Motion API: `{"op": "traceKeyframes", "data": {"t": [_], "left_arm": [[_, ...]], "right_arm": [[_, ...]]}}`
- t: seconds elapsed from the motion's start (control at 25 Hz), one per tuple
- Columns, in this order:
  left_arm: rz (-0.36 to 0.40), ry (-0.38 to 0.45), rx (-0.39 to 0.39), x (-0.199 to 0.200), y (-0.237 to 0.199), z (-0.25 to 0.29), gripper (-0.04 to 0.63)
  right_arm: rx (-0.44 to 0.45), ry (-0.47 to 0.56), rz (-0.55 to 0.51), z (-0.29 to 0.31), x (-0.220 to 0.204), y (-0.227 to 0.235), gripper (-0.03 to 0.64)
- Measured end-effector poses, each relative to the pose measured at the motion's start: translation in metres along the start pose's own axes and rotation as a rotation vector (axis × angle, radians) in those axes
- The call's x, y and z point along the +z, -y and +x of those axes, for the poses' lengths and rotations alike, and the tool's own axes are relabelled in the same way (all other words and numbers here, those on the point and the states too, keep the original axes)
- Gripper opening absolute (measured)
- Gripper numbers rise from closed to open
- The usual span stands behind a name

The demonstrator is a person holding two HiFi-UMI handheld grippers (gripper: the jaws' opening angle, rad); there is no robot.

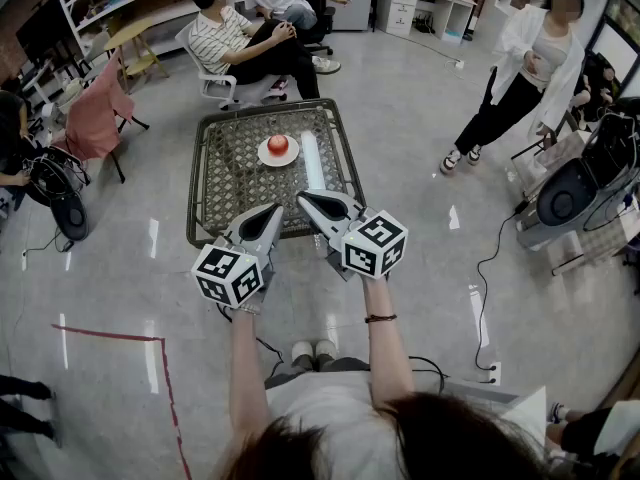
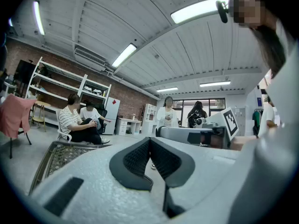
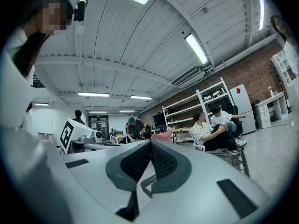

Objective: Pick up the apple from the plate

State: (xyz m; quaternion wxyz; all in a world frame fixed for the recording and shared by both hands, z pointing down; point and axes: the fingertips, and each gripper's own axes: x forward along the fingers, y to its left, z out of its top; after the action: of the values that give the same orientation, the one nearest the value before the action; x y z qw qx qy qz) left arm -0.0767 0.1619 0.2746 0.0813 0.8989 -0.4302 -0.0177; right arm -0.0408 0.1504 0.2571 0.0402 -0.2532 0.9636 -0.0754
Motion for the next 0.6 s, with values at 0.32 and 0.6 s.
{"op": "traceKeyframes", "data": {"t": [0.32, 0.6], "left_arm": [[0.005, 0.001, 0.010, 0.001, 0.005, 0.006, 0.011], [-0.005, -0.004, 0.022, -0.005, 0.011, 0.007, 0.011]], "right_arm": [[0.004, -0.006, 0.009, -0.009, -0.001, 0.006, 0.009], [0.010, -0.008, 0.030, -0.014, -0.005, 0.006, 0.009]]}}
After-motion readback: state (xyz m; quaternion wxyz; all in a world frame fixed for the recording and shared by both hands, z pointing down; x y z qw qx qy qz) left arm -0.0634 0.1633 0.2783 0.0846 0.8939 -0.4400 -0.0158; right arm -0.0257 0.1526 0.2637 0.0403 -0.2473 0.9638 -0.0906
